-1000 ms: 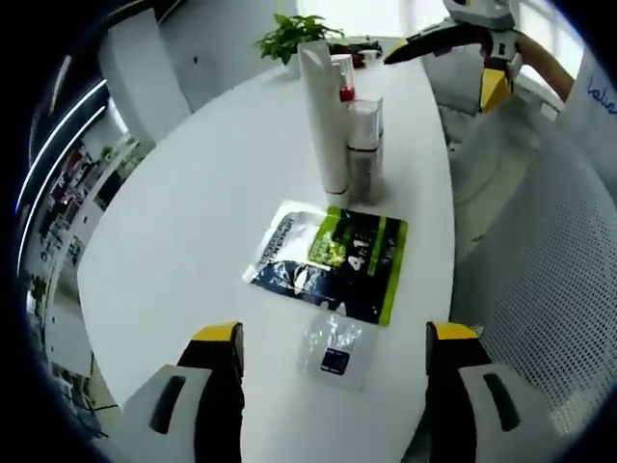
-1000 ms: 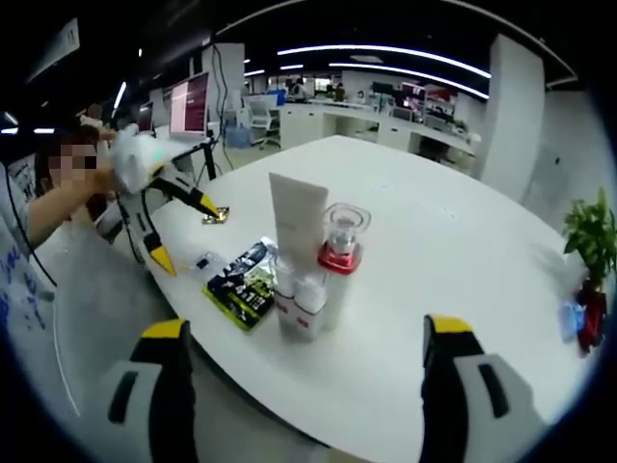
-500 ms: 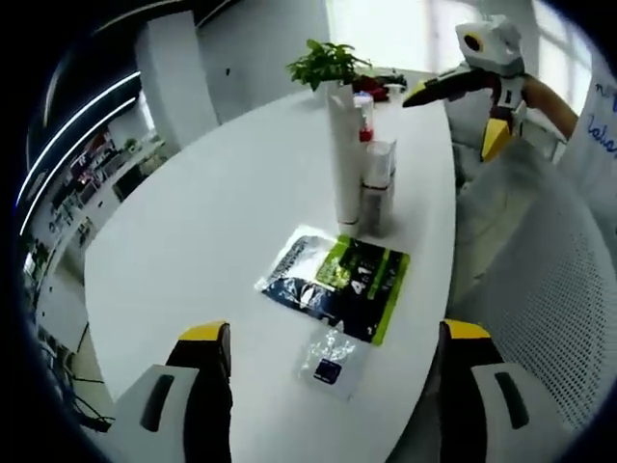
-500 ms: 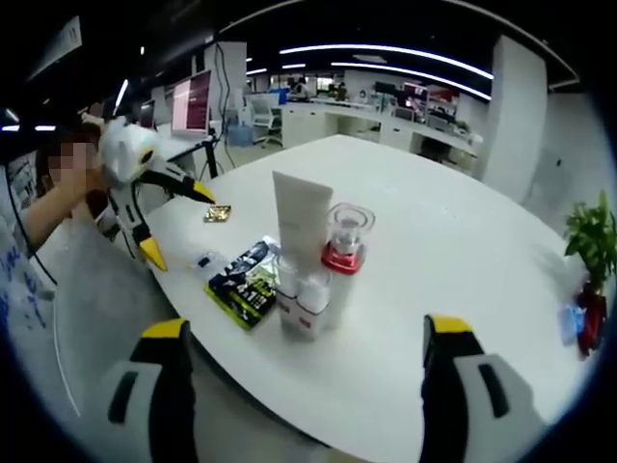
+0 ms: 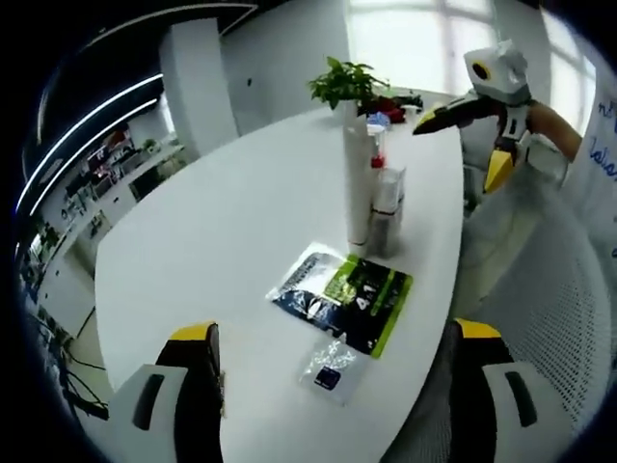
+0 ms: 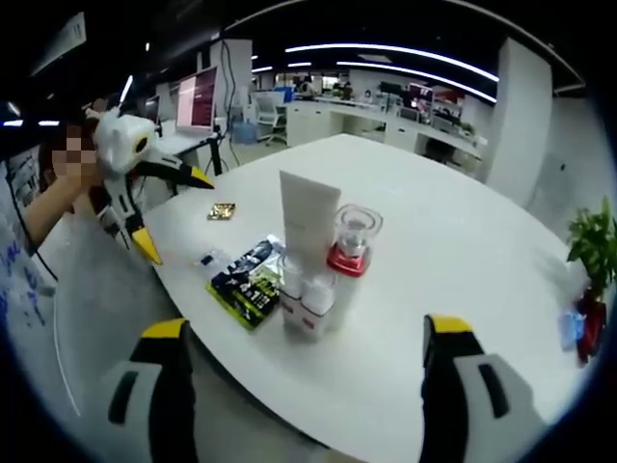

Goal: Arrange the skincare products in the storage area until every visible bottle or jar stands upright without overlapping.

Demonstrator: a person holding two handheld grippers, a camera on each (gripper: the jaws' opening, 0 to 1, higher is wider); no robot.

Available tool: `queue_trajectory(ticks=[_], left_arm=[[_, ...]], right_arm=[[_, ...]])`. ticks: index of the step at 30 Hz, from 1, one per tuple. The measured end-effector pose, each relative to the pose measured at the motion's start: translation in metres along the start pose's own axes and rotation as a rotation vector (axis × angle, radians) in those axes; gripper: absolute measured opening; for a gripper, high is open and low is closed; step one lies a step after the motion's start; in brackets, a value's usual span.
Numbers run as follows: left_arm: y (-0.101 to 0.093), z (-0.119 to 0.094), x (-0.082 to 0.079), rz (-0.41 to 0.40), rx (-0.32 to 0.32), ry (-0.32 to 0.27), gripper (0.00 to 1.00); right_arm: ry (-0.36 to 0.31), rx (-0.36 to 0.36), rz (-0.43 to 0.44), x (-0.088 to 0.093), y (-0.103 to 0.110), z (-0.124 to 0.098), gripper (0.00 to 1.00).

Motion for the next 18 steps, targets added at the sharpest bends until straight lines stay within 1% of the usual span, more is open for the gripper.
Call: queue_trajectory(ticks=[10,13,18], left_arm=[[0.009,-0.013,-0.008,-0.044,-0.069,-0.053,0.97],[0.016,-0.018,-0.008,-0.045,-0.105,-0.058,0.97],[0.020,-0.024,-0.011,-0.063,-0.127,-0.086,0.97]], right_arm=[[0.005,-0.006,-0.006,0.001,0.001,-0.001,1.00],[0.000,-0.010,-0.004,0.000,0.002,0.000,1.00],[0.000,-0.010,-0.002,0.001,0.003,0.000,1.00]])
Point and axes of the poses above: the point that each gripper's makers call its tool centre point, and the gripper's own axes: z roughly forward along the fingers, y roughly to its left, x roughly out of its underside, the point moved 1 cm from there along -z, roughly backward along the fingers, and after that the axes turned 14 degrees about -y, right-handed, at the moved point
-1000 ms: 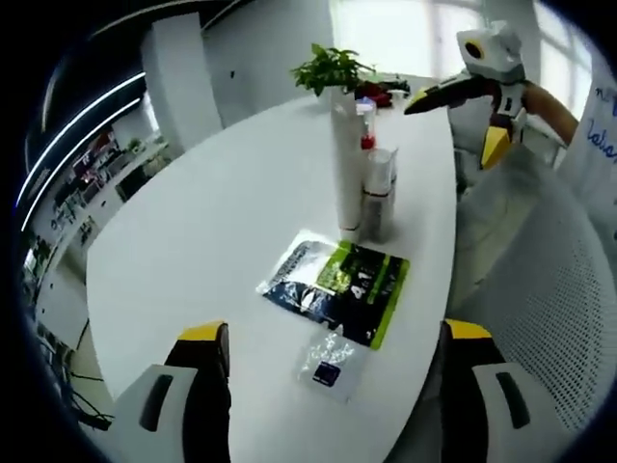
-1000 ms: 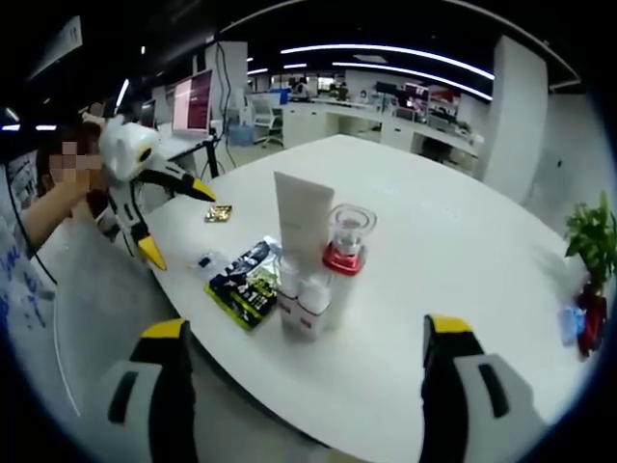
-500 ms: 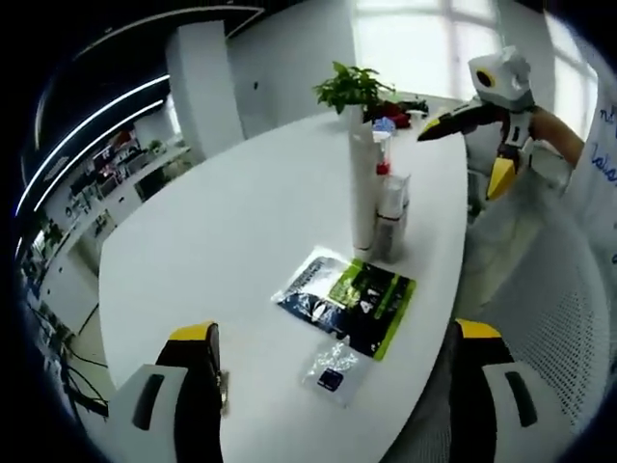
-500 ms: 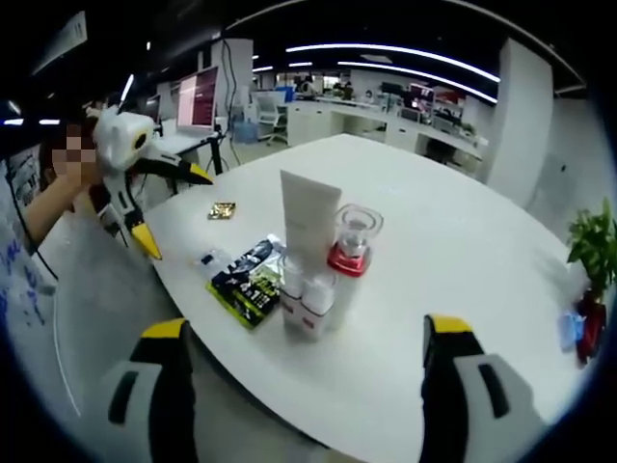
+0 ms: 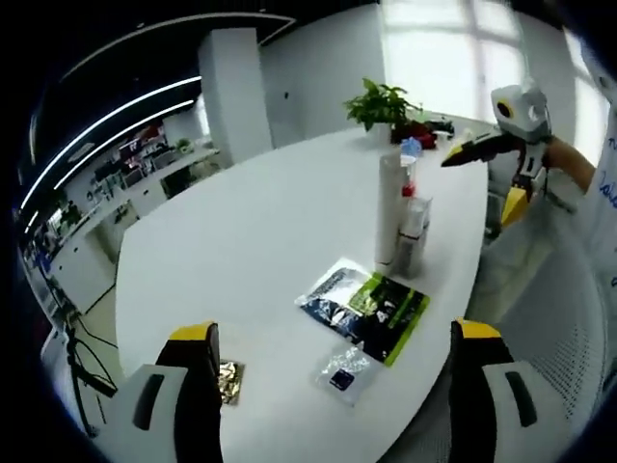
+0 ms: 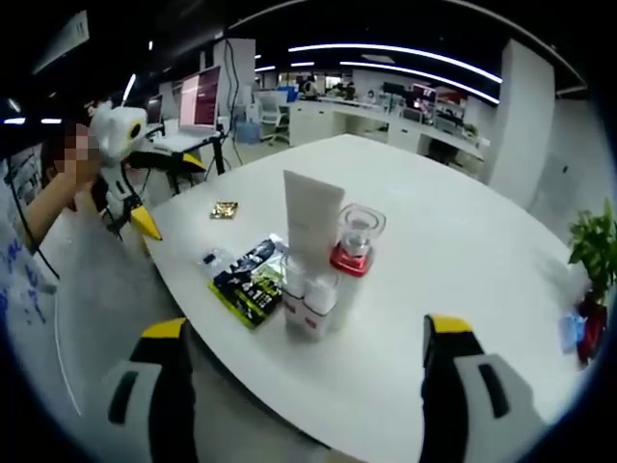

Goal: Arrange the skincare products in the storage area until every visible bottle or jar stands upright without overlapping.

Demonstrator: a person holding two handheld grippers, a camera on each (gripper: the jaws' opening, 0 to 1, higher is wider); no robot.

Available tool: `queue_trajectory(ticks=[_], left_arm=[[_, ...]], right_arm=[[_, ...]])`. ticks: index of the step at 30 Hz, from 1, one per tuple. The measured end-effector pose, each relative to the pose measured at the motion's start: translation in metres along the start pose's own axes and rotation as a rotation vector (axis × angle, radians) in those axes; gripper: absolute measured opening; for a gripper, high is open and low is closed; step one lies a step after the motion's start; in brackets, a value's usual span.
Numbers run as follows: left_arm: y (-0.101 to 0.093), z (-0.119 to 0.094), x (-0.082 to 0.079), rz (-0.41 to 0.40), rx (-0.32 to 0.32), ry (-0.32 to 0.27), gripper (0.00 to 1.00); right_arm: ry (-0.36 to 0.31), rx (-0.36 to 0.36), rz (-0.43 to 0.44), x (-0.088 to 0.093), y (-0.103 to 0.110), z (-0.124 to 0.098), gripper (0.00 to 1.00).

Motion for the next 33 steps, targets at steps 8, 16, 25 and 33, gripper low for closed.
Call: queue_trajectory(ticks=[8,16,25,33], left_arm=[[0.005,-0.004,-0.004,-0.033,-0.032,-0.029,0.97],[0.011,-0.007,0.000,-0.024,-0.054,-0.010,0.97],[0.016,-0.005,0.004,-0.009,-0.065,0.006,0.97],[0.026,-0.003,0.016,0.005,-0.057,0.055,0.97]], right_arm=[[-0.020,0.005,-0.002,-0.004,0.000,0.002,1.00],[-0.018,-0.004,0.000,-0.003,0.001,0.001,1.00],[-0.015,-0.007,0.000,-0.002,0.000,0.002,1.00],[-0.008,-0.003,0.005,0.000,-0.002,0.003,1.00]])
Point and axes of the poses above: the point that each gripper's makers call its tool centre point, and the gripper's own axes: z roughly forward along the fingers, y roughly to its left, x roughly out of its underside, the point moved 1 cm from there along -z, roughly backward along the fingers, and after that the axes turned 14 degrees about -y, right-handed, at the moved point
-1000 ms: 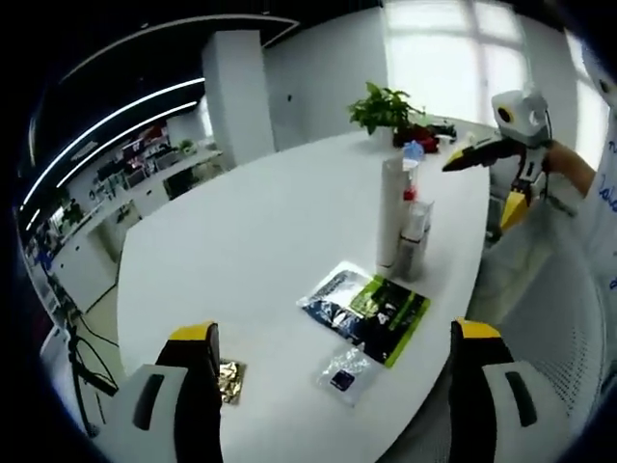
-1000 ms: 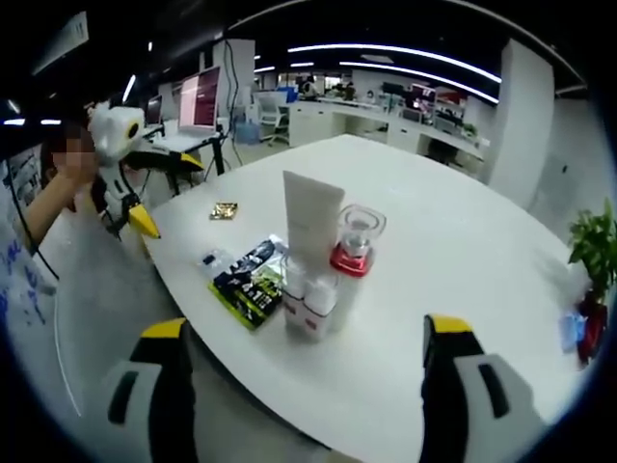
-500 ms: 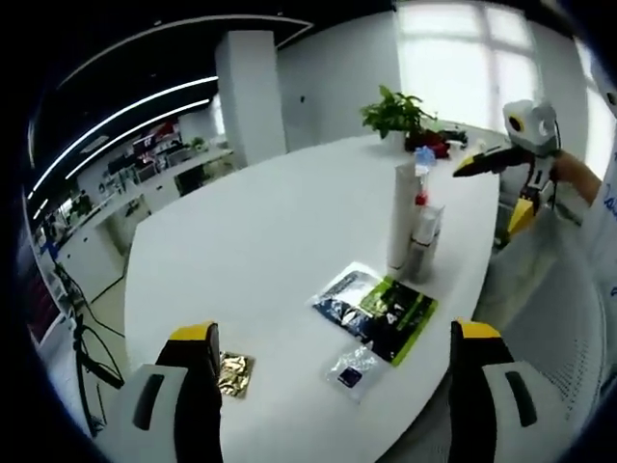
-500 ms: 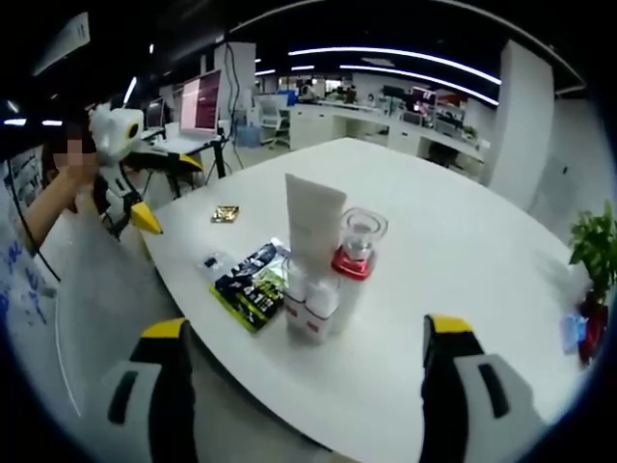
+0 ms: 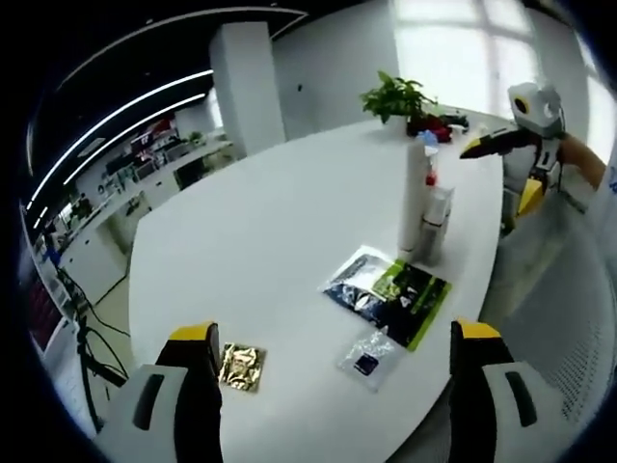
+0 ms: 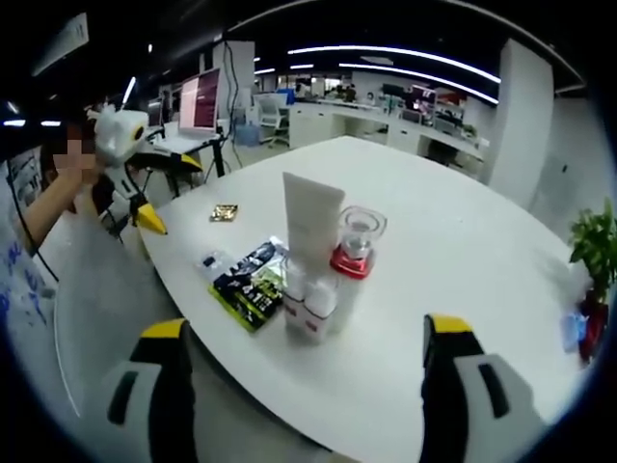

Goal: Arrange the skincare products in the storage area until every visible bottle or jar stands upright without overlapping.

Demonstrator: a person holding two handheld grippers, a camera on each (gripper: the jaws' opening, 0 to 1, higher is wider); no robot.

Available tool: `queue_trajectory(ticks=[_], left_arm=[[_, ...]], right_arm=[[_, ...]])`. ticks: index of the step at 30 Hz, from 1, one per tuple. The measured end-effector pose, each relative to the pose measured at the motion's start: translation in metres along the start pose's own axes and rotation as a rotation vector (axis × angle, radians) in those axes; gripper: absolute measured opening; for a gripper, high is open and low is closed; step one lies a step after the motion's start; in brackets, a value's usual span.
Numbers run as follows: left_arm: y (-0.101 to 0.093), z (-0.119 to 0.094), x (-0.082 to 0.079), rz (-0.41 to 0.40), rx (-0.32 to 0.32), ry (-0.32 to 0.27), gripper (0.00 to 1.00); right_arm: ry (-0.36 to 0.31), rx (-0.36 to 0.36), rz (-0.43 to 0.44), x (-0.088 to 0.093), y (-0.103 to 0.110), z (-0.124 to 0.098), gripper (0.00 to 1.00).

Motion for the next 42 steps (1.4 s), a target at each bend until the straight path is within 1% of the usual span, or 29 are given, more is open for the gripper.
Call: queue_trajectory(ticks=[8,12,16,19,22,26,31,34,38,42], left_arm=[[0.013,0.002,0.009,0.002,-0.004,0.028,0.97],[0.024,0.004,0.018,0.015,-0.014,0.048,0.97],[0.034,0.005,0.028,0.009,-0.018,0.080,0.96],[0.037,0.006,0.033,-0.005,-0.014,0.090,0.95],[0.040,0.009,0.038,-0.039,-0.008,0.092,0.94],[0.045,0.012,0.048,-0.040,-0.005,0.125,0.93],[0.053,0.017,0.059,-0.064,0.007,0.161,0.90],[0.057,0.020,0.063,-0.071,0.004,0.171,0.89],[0.063,0.022,0.070,-0.076,0.000,0.193,0.85],[0.067,0.023,0.080,-0.096,-0.005,0.224,0.84]], right_arm=[[0.005,0.006,0.005,0.002,-0.002,0.000,1.00],[0.009,0.007,0.005,0.002,-0.002,0.001,1.00],[0.014,0.008,0.004,0.003,-0.003,0.001,1.00],[0.017,0.007,0.008,0.004,-0.003,0.002,1.00],[0.023,0.007,0.007,0.005,-0.004,0.002,1.00],[0.024,0.006,0.009,0.005,-0.004,0.003,1.00],[0.030,0.008,0.009,0.006,-0.005,0.004,1.00],[0.035,0.010,0.009,0.007,-0.006,0.004,1.00],[0.038,0.017,0.013,0.008,-0.008,0.004,1.00],[0.039,0.021,0.018,0.009,-0.009,0.004,1.00]])
Point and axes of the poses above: the point that each gripper's makers call its tool centre point, and the gripper's own axes: z roughly forward along the fingers, y roughly to its left, x roughly out of its underside, the point moved 1 cm from there along -z, roughly backward along the fingers, and after that the axes turned 14 degrees about -y, right-handed, at the moved point
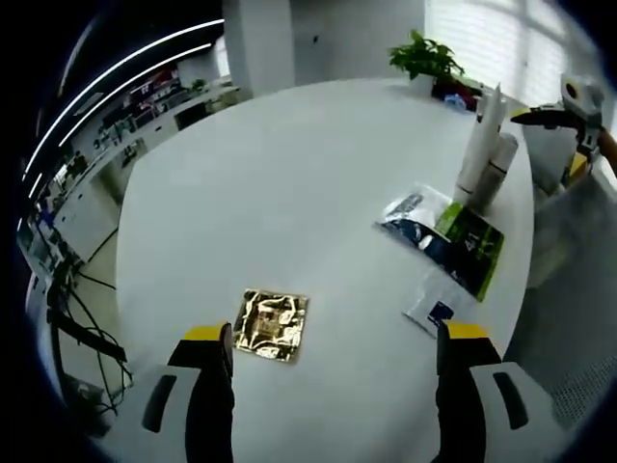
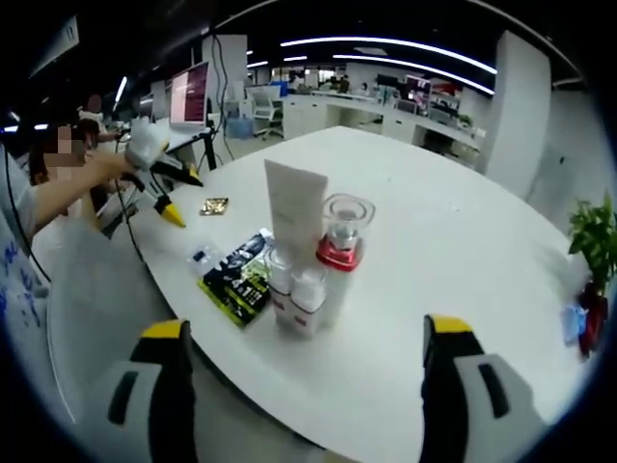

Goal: Arrange the skincare products in the storage area until every visible bottle or jar stands upright without overlapping.

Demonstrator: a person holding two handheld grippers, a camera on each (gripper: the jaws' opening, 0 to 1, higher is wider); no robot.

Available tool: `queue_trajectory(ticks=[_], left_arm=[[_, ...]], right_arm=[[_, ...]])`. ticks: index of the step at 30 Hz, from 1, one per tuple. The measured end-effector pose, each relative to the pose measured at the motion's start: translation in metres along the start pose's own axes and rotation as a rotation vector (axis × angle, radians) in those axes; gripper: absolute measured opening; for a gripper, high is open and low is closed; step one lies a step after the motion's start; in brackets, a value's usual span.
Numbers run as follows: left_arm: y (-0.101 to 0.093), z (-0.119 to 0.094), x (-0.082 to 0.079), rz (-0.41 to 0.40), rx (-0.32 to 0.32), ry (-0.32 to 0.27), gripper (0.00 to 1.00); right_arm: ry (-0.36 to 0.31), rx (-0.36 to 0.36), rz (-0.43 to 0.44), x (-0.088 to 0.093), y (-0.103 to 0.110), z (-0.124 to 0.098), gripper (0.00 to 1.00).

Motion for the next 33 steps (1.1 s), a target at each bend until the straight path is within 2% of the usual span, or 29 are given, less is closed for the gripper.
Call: queue_trajectory(ticks=[6,22,33], left_arm=[[0.021,0.007,0.007,-0.034,-0.013,0.029,0.81],[0.022,0.017,0.017,-0.052,-0.008,0.110,0.76],[0.022,0.021,0.024,-0.102,-0.013,0.158,0.73]], right_arm=[[0.009,0.002,0.007,0.003,0.000,0.000,1.00],[0.020,0.018,0.018,0.006,-0.004,0.000,1.00],[0.024,0.028,0.026,0.007,-0.007,-0.001,1.00]])
Point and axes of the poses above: the point that each gripper's makers call its tool centre point, and the gripper's own axes: z roughly forward along the fingers, y roughly to its left, x roughly out of its underside, the point moved 1 cm from there along -z, roughly backward along the fingers, and after that the axes turned 14 degrees about -y, right-handed, at the moved point
